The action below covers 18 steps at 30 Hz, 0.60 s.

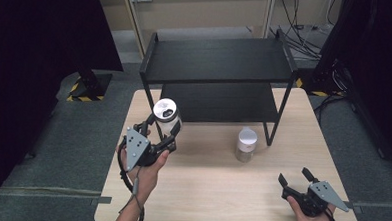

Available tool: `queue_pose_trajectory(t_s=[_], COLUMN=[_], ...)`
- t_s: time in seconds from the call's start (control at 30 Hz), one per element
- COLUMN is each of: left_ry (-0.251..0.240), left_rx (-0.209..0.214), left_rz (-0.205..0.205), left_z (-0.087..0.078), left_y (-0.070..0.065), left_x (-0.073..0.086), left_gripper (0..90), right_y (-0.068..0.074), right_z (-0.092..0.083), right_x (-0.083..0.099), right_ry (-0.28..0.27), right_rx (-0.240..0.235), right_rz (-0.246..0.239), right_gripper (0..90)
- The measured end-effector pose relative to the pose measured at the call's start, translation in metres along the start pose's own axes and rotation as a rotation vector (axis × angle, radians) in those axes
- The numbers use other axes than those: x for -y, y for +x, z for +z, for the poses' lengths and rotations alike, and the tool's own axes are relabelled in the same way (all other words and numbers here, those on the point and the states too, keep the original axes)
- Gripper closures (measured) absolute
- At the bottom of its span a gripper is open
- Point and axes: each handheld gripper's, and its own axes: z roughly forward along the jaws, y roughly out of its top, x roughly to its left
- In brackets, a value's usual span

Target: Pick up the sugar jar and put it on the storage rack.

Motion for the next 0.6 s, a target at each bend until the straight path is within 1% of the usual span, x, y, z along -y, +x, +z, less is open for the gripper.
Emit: queue_pose_trajectory(t_s=[0.3, 0.37, 0.4, 0.6], left_ry=[-0.021, -0.023, -0.027, -0.030], left_rx=[-0.039, -0.042, -0.046, -0.054], left_rz=[0.015, 0.014, 0.013, 0.003], left_z=[0.009, 0.011, 0.013, 0.020], left_y=[-0.001, -0.001, 0.000, 0.005], left_x=[-0.022, -0.025, -0.030, -0.042], left_gripper=[30.4, 30.4, 30.4, 30.4], right_y=[0.000, 0.000, 0.000, 0.000], right_z=[0.000, 0.000, 0.000, 0.000], right_x=[0.000, 0.000, 0.000, 0.000], right_ry=[0.000, 0.000, 0.000, -0.001], right_rx=[0.000, 0.000, -0.001, -0.001], right_rz=[0.001, 0.000, 0.000, 0.002], right_gripper=[11.9, 11.9, 11.9, 11.9])
